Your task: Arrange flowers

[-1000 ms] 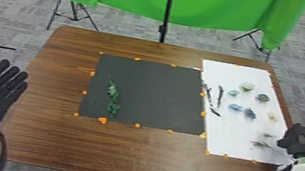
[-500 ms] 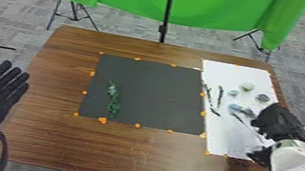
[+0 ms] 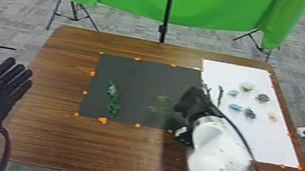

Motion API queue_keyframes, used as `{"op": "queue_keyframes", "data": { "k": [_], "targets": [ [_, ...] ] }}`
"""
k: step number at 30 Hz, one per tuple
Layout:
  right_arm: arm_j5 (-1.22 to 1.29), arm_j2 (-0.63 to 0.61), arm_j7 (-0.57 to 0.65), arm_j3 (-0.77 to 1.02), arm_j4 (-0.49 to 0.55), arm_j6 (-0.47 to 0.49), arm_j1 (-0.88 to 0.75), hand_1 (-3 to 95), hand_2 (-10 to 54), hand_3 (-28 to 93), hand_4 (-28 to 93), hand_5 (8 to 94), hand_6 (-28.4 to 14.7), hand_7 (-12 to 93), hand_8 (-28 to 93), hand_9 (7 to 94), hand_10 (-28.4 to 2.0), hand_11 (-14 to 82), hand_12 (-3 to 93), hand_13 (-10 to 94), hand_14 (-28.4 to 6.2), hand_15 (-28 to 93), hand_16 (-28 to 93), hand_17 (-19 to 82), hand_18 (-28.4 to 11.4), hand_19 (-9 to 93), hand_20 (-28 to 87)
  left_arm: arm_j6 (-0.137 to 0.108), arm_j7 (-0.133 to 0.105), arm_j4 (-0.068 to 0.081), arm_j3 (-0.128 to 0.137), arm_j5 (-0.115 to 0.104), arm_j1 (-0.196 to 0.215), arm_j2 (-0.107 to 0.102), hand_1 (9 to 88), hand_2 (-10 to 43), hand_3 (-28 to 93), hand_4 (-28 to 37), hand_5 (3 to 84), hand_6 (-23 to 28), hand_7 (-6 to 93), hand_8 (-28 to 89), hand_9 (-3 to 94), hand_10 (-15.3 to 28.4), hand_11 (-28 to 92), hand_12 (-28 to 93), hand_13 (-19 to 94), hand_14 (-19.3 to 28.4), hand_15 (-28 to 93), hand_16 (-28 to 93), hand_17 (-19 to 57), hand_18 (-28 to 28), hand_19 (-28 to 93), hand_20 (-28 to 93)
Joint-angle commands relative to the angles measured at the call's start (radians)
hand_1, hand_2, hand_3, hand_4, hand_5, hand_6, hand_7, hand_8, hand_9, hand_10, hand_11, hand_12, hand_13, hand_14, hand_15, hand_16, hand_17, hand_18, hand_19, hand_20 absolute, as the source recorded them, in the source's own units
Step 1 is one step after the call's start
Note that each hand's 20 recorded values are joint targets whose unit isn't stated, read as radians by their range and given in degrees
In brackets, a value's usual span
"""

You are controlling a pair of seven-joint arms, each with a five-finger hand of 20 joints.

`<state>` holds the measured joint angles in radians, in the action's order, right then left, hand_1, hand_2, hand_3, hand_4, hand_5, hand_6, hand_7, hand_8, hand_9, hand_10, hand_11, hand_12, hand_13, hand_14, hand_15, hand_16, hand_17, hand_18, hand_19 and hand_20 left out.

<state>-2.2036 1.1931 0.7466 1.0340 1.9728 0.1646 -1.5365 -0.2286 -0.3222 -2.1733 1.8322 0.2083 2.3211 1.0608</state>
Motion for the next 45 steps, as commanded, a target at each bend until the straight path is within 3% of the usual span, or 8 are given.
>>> {"op": "queue_keyframes", "data": {
  "k": [1,11,14,20,26,29,31,45],
  "targets": [
    [-0.116,0.145,0.008,-0.130,-0.109,-0.061,0.076,55.2,-7.2,70,-28,76.8,-3.4,27,3,79.8,-13.7,29.8,35.5,69,-12.1,69,27,30,-24.8,80,35,-0.016,0.012,0.007,-0.019,-0.017,-0.008,-0.012,27.7,10.4,68,-28.3,46.5,9.3,7.5,-8,43.1,14.8,16,11,36,14.6,25,-2,-5.2,13.4,29,12],
    [-0.144,0.167,0.037,-0.208,-0.113,-0.114,0.073,45.7,-9.5,74,-25,68.5,-6.9,22,0,69.7,-19.1,40.0,25.7,66,-14.6,74,27,31,-27.0,85,28,-0.013,0.002,-0.001,-0.016,-0.030,0.007,-0.018,27.6,10.4,68,-28.3,46.5,9.2,7.7,-8,43.3,14.9,17,11,36,14.5,26,-2,-5.1,13.4,29,12],
    [-0.126,0.159,0.044,-0.203,-0.098,-0.105,0.067,43.6,-9.5,76,-24,67.8,-6.8,21,-10,68.9,-19.6,40.1,24.4,65,-14.9,74,27,30,-27.4,86,27,-0.013,-0.006,-0.003,-0.013,-0.040,0.014,-0.012,27.7,10.4,68,-28.3,46.6,9.3,7.7,-8,43.3,14.9,17,11,36,14.5,26,-2,-5.2,13.4,29,12],
    [-0.124,0.101,0.031,-0.152,-0.029,-0.128,0.036,43.0,-9.5,75,-24,63.9,-7.7,15,-11,68.1,-19.7,39.6,24.0,65,-15.2,74,27,30,-27.6,86,26,-0.008,-0.024,-0.008,0.001,-0.046,0.038,0.010,27.6,10.4,68,-28.3,46.8,9.3,8.0,-8,43.5,15.0,17,11,37,14.6,27,-2,-5.1,13.4,30,12],
    [-0.110,0.033,0.037,-0.037,0.048,-0.036,-0.036,43.0,-6.3,75,-24,65.0,-7.3,14,-10,67.7,-19.7,38.7,23.7,64,-15.5,74,27,29,-27.2,86,26,-0.017,-0.028,-0.013,0.011,-0.054,0.051,0.017,27.6,10.4,68,-28.3,46.9,9.3,8.2,-8,43.5,15.1,17,11,37,14.6,27,-3,-5.1,13.5,30,12],
    [-0.083,0.015,0.058,-0.012,0.062,0.036,-0.057,49.5,-2.8,72,-27,69.8,-7.0,15,-1,71.0,-18.7,37.6,25.0,65,-15.0,74,26,30,-26.8,85,26,-0.031,-0.035,-0.018,0.014,-0.081,0.056,0.015,27.7,10.5,68,-28.3,47.4,9.5,8.4,-8,43.8,15.1,18,11,37,14.6,27,-3,-5.2,13.5,30,12],
    [-0.023,0.019,0.081,0.007,0.079,0.110,-0.067,54.2,-1.2,69,-28,72.2,-6.8,16,2,73.9,-17.7,34.8,29.0,67,-14.6,73,27,30,-26.5,85,27,-0.033,-0.035,-0.019,0.018,-0.079,0.055,0.014,27.6,10.5,68,-28.3,47.5,9.6,8.6,-8,43.9,15.2,18,11,37,14.6,28,-3,-5.2,13.6,31,12],
    [0.066,0.036,0.075,-0.055,0.082,0.159,-0.089,56.4,0.1,69,-28,71.8,-5.7,13,2,75.0,-16.6,28.2,31.5,67,-13.7,71,28,30,-25.6,83,27,-0.040,-0.005,0.007,0.001,-0.070,0.005,-0.001,27.5,11.0,68,-28.3,47.4,9.7,8.9,-8,44.0,15.1,18,11,37,14.6,29,-3,-5.3,13.5,31,12]
  ]
}}
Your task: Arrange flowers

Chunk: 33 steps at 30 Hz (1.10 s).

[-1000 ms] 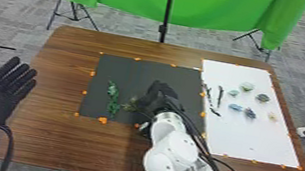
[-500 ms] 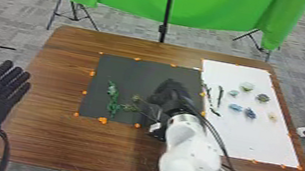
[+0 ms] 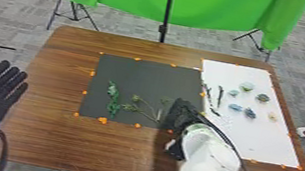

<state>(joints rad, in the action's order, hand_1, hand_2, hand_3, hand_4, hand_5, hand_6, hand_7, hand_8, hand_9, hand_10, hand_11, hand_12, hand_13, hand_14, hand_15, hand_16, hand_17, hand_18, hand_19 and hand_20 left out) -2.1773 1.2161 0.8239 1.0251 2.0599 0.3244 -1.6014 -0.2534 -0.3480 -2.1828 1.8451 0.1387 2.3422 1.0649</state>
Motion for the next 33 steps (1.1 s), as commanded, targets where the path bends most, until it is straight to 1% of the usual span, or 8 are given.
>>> {"op": "queue_keyframes", "data": {
  "k": [1,5,7,9,20,25,31,33],
  "targets": [
    [0.038,0.014,-0.009,-0.053,-0.007,0.011,-0.029,56.3,0.1,69,-28,71.7,-5.7,13,2,75.0,-16.6,28.0,31.5,67,-13.7,71,28,30,-25.6,83,27,-0.019,0.025,0.020,-0.014,0.001,-0.018,-0.003,27.5,11.0,68,-28.3,47.5,9.7,8.9,-8,44.0,15.2,18,11,37,14.5,29,-3,-5.3,13.5,31,12],
    [0.045,0.032,-0.007,-0.072,-0.019,0.017,-0.033,55.7,-0.1,69,-28,71.0,-5.8,13,2,74.7,-16.6,27.5,31.0,66,-13.7,71,28,29,-25.6,83,27,-0.019,0.029,0.028,-0.024,-0.024,-0.025,0.006,27.5,11.0,68,-28.3,47.5,9.7,9.0,-8,43.9,15.2,18,11,37,14.6,30,-3,-5.3,13.5,31,12],
    [0.036,0.036,-0.015,-0.079,-0.016,0.002,-0.039,55.5,-0.2,69,-28,70.8,-5.7,13,2,74.6,-16.5,27.3,30.8,66,-13.7,71,28,29,-25.5,83,27,-0.024,0.032,0.027,-0.024,-0.015,-0.020,0.005,27.5,11.0,68,-28.3,47.5,9.7,9.0,-8,43.9,15.2,19,11,37,14.6,30,-4,-5.3,13.5,31,12],
    [0.024,0.041,-0.024,-0.085,-0.018,0.004,-0.036,55.3,-0.3,69,-28,70.5,-5.8,13,2,74.6,-16.4,27.2,30.7,66,-13.7,71,28,29,-25.5,83,27,-0.024,0.027,0.026,-0.022,-0.022,-0.014,0.007,27.5,11.0,68,-28.3,47.5,9.7,9.0,-8,43.9,15.2,19,11,37,14.6,30,-4,-5.3,13.5,31,12],
    [0.042,0.018,-0.019,-0.052,0.018,-0.020,-0.027,53.2,-0.7,71,-28,68.9,-5.9,13,1,73.8,-16.4,27.0,30.5,66,-13.6,72,27,29,-25.5,83,27,-0.021,0.017,0.019,-0.019,-0.024,-0.001,0.019,27.5,11.1,68,-28.3,46.6,9.4,9.1,-8,43.8,15.1,19,11,37,14.6,30,-4,-5.3,13.5,32,12],
    [0.054,-0.018,0.001,0.066,0.053,-0.089,-0.004,49.0,-3.0,71,-27,69.9,-6.4,16,2,72.8,-17.6,31.8,24.6,66,-13.9,72,27,29,-25.8,83,27,-0.021,0.010,0.015,-0.013,-0.020,0.011,0.019,27.5,11.1,68,-28.3,46.6,9.4,9.1,-8,43.6,15.2,19,11,37,14.4,30,-4,-5.2,13.5,31,12],
    [-0.053,-0.071,0.004,0.156,-0.015,-0.211,0.053,45.7,-4.4,72,-25,70.9,-6.7,18,2,71.5,-18.8,32.3,23.3,65,-14.3,72,27,29,-26.0,83,27,-0.023,0.007,0.012,-0.018,-0.021,0.013,0.021,27.5,11.1,68,-28.3,46.7,9.5,9.1,-8,43.6,15.2,19,11,37,14.5,30,-4,-5.2,13.5,31,12],
    [-0.101,-0.072,0.006,0.171,-0.061,-0.255,0.075,43.6,-5.8,73,-25,69.9,-6.6,17,-6,68.1,-19.4,33.5,23.4,63,-15.0,74,27,28,-26.3,83,27,-0.031,0.003,0.011,-0.020,-0.023,0.011,0.022,27.5,11.1,68,-28.3,46.4,9.4,9.0,-8,43.5,15.2,19,11,37,14.5,30,-4,-5.2,13.5,31,12]
  ]
}}
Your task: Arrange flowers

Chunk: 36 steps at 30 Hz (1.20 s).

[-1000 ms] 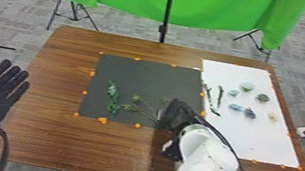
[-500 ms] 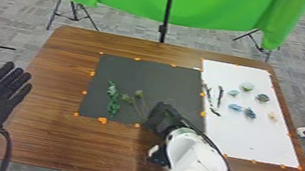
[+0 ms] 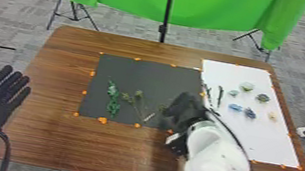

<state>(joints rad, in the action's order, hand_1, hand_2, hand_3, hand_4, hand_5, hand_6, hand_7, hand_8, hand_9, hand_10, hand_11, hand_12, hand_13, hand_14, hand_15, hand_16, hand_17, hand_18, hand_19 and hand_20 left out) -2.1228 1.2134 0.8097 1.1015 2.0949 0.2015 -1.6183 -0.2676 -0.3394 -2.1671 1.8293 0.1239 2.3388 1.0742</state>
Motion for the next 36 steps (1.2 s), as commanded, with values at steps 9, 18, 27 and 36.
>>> {"op": "queue_keyframes", "data": {
  "k": [9,18,27,36],
  "targets": [
    [-0.144,-0.092,0.029,0.116,-0.182,-0.085,0.139,43.4,-7.8,74,-24,65.0,-6.9,15,-11,61.0,-20.5,26.6,19.6,61,-15.5,80,26,28,-26.1,85,28,-0.011,-0.008,-0.003,-0.013,-0.007,0.005,0.005,27.6,10.8,68,-28.3,44.2,9.0,8.9,-8,42.1,14.8,19,12,37,14.5,30,-4,-5.4,13.5,32,12],
    [-0.149,-0.070,0.017,0.113,-0.229,-0.007,0.127,43.3,-6.3,73,-25,64.9,-5.4,13,-11,59.8,-20.0,18.2,17.2,61,-15.0,78,22,28,-25.6,84,27,-0.016,0.008,0.002,-0.012,-0.004,-0.005,0.001,27.7,11.1,68,-28.3,45.0,9.2,9.1,-8,42.4,14.9,19,12,37,14.5,30,-4,-5.3,13.5,32,12],
    [-0.126,-0.066,0.044,0.098,-0.247,0.023,0.131,42.5,-5.6,73,-25,64.1,-5.4,12,-10,56.3,-20.9,15.4,16.9,59,-15.8,77,20,27,-25.5,83,27,-0.021,0.055,0.008,-0.009,0.017,-0.020,0.001,27.6,11.5,67,-28.3,45.6,9.4,9.3,-8,42.6,15.0,19,11,37,14.5,30,-4,-5.4,13.4,32,12],
    [-0.044,-0.074,0.048,0.048,-0.200,0.116,0.110,41.4,-3.8,73,-25,65.3,-5.9,11,-10,58.4,-20.7,15.5,16.8,59,-16.0,76,19,27,-26.0,83,27,-0.017,0.105,0.003,-0.005,0.035,-0.021,0.011,27.5,12.1,67,-28.3,45.9,9.6,9.2,-8,42.6,15.2,19,11,38,14.9,32,-4,-5.6,13.5,32,12]
  ]
}}
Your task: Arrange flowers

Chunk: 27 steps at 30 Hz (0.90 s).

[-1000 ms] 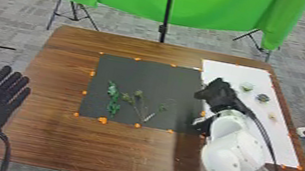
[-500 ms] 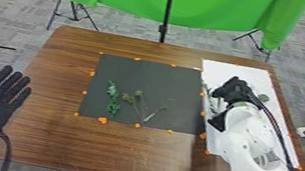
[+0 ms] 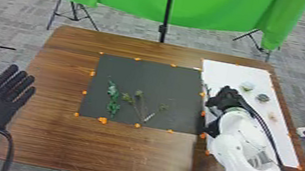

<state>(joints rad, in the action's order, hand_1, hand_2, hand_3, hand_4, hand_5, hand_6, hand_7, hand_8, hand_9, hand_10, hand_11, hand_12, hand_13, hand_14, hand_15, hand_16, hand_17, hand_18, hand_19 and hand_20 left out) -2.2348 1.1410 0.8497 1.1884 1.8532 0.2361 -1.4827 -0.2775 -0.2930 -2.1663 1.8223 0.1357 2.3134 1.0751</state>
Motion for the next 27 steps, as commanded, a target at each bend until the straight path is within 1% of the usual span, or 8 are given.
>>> {"op": "queue_keyframes", "data": {
  "k": [1,3,9,14,17,20,24,27],
  "targets": [
    [0.088,-0.002,0.013,-0.041,0.053,0.088,-0.033,41.4,-3.7,73,-25,65.4,-6.0,11,-10,58.5,-20.7,15.5,16.8,59,-16.0,76,19,27,-26.0,83,27,-0.010,0.058,0.002,0.000,0.021,0.005,0.011,27.5,12.2,67,-28.3,45.9,9.7,9.2,-8,42.6,15.3,19,11,38,14.9,32,-4,-5.6,13.5,32,12],
    [0.114,-0.006,0.014,-0.048,0.075,0.099,-0.041,41.4,-3.4,73,-25,65.6,-6.3,11,-10,58.9,-20.8,15.5,16.8,59,-16.0,76,19,27,-26.0,82,27,-0.013,0.058,0.003,-0.002,0.021,0.000,0.011,27.6,12.2,67,-28.3,46.0,9.7,9.2,-8,42.7,15.4,19,11,38,14.9,33,-4,-5.8,13.5,33,12],
    [0.159,-0.033,-0.010,-0.077,0.146,0.160,-0.071,41.5,-2.6,72,-25,66.1,-6.8,10,-10,59.5,-20.6,15.7,16.7,60,-16.3,75,19,27,-26.1,82,27,-0.024,0.052,0.001,-0.003,0.018,0.005,0.012,27.5,12.3,67,-28.3,46.1,9.8,9.2,-8,42.7,15.4,19,11,37,15.1,33,-5,-6.0,13.6,33,12],
    [0.192,-0.065,-0.023,-0.086,0.202,0.203,-0.099,41.6,-2.4,72,-25,67.6,-7.3,10,-10,59.1,-20.6,14.7,16.2,59,-16.3,73,19,27,-26.1,82,26,-0.025,0.056,0.003,-0.008,0.018,0.002,0.012,27.5,12.4,67,-28.3,46.2,10.0,9.1,-8,42.6,15.4,19,11,37,15.1,33,-5,-6.0,13.6,33,12],
    [0.194,-0.081,-0.039,-0.083,0.228,0.202,-0.122,41.6,-2.2,72,-25,68.0,-7.5,10,-10,58.8,-20.5,14.3,16.1,59,-16.3,73,19,26,-26.1,82,26,-0.026,0.052,0.000,-0.005,0.014,0.011,0.012,27.5,12.5,66,-28.3,46.2,10.0,9.0,-8,42.6,15.4,19,11,37,15.1,33,-5,-6.1,13.6,33,12],
    [0.195,-0.089,-0.049,-0.084,0.248,0.202,-0.134,41.4,-1.6,71,-25,67.9,-7.4,10,-10,58.6,-20.4,14.0,16.0,59,-16.3,72,19,26,-26.2,81,26,-0.023,0.048,-0.003,-0.002,0.015,0.018,0.010,27.5,12.5,67,-28.3,46.2,10.0,9.0,-8,42.6,15.5,19,11,37,15.1,33,-5,-6.1,13.6,33,12],
    [0.194,-0.097,-0.064,-0.097,0.259,0.185,-0.130,40.9,-1.0,71,-24,67.7,-6.6,10,-10,58.4,-20.0,13.7,15.8,59,-16.5,70,19,26,-26.1,81,25,-0.018,0.044,-0.002,-0.002,0.016,0.019,0.010,27.4,12.5,67,-28.3,46.2,9.9,9.1,-8,42.6,15.6,19,11,37,15.2,34,-5,-6.2,13.6,33,12],
    [0.208,-0.093,-0.063,-0.107,0.259,0.199,-0.124,40.8,-0.7,71,-24,68.4,-6.0,11,-10,58.7,-19.4,13.3,15.4,59,-16.5,69,19,26,-26.0,81,25,-0.022,0.038,-0.004,-0.006,0.008,0.023,0.013,27.5,12.6,67,-28.3,46.2,9.9,9.1,-8,42.6,15.5,19,11,37,15.3,34,-5,-6.2,13.7,33,12]
  ]
}}
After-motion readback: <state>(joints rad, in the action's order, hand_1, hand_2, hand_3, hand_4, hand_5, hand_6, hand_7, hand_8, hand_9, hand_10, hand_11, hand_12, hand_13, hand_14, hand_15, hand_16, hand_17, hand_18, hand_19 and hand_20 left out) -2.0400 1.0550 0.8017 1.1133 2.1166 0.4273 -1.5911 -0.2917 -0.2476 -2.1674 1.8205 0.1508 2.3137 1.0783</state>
